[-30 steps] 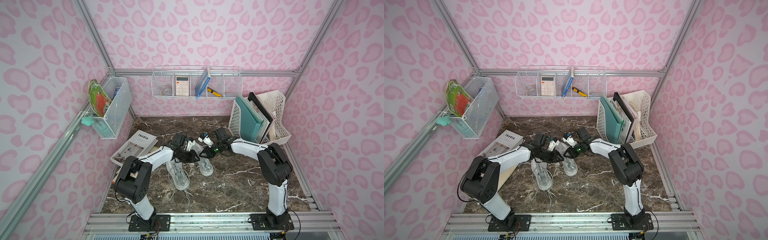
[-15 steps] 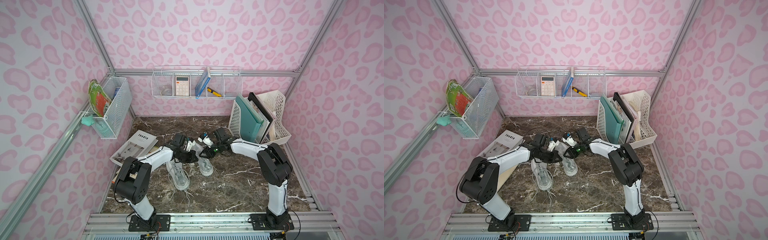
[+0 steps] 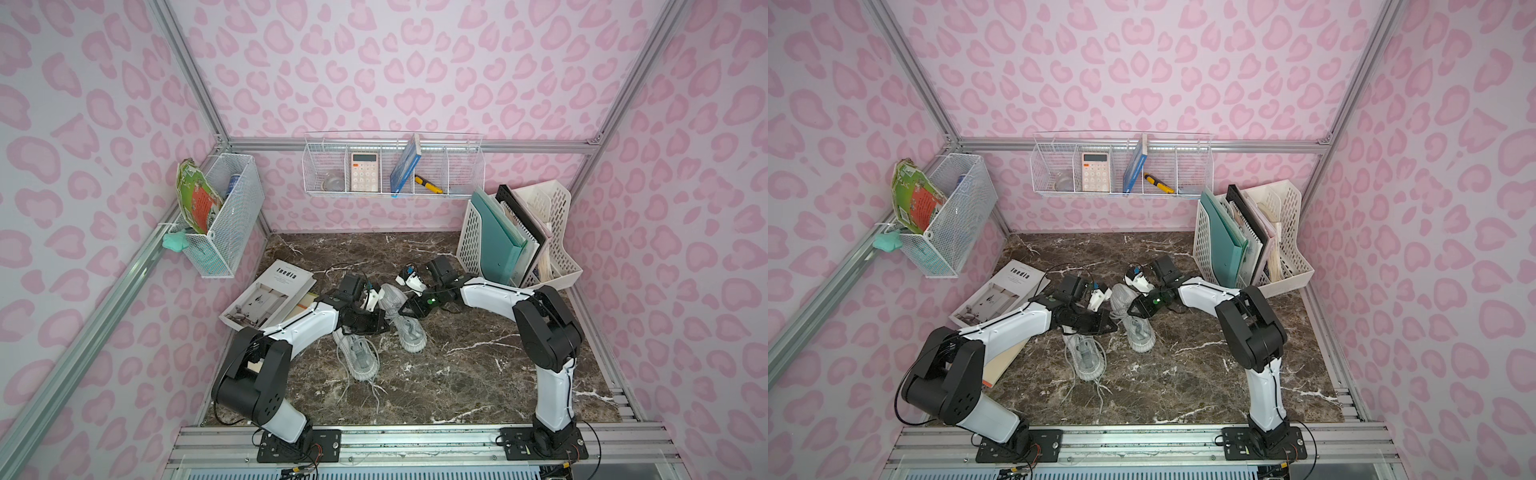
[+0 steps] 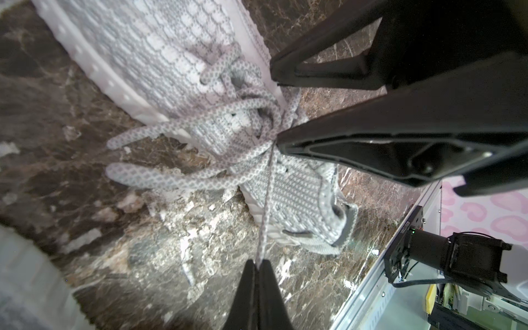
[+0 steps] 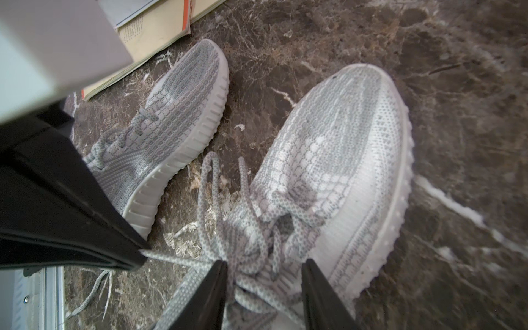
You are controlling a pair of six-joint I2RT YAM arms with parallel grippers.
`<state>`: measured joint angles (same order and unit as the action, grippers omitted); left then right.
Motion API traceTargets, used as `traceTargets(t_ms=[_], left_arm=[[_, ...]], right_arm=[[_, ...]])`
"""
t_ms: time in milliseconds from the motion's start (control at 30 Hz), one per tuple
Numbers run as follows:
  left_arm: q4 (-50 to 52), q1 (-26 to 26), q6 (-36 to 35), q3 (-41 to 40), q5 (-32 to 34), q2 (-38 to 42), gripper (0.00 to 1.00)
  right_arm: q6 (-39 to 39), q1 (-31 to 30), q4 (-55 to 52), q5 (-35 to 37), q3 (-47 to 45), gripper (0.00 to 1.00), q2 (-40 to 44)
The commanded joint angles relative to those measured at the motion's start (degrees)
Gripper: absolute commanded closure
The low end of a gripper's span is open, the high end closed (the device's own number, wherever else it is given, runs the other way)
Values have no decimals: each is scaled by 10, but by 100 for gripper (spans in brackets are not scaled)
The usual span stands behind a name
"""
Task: Tie the shoes
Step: Tie the shoelace on the shoe.
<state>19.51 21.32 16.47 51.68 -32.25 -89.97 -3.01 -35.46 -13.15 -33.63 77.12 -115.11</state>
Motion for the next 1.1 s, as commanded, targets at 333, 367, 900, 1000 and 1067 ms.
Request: traceTargets(t_ms=[333, 367, 900, 1000, 1067], left_arm=[[0, -22, 20, 18, 8, 28, 60], [-5, -26, 24, 18, 10, 30, 57], [-42, -81, 86, 93, -27, -90, 32], [-44, -81, 90, 101, -32, -103, 31], [-42, -81, 89, 105, -37, -112, 31]], right_arm=[[55, 50, 61, -110, -46, 48, 65], [65, 57, 70, -117, -55, 47, 71], [255, 82, 157, -66, -121, 28, 59], [295, 81, 195, -66, -142, 26, 64], [317, 76, 210, -61, -150, 25, 66]])
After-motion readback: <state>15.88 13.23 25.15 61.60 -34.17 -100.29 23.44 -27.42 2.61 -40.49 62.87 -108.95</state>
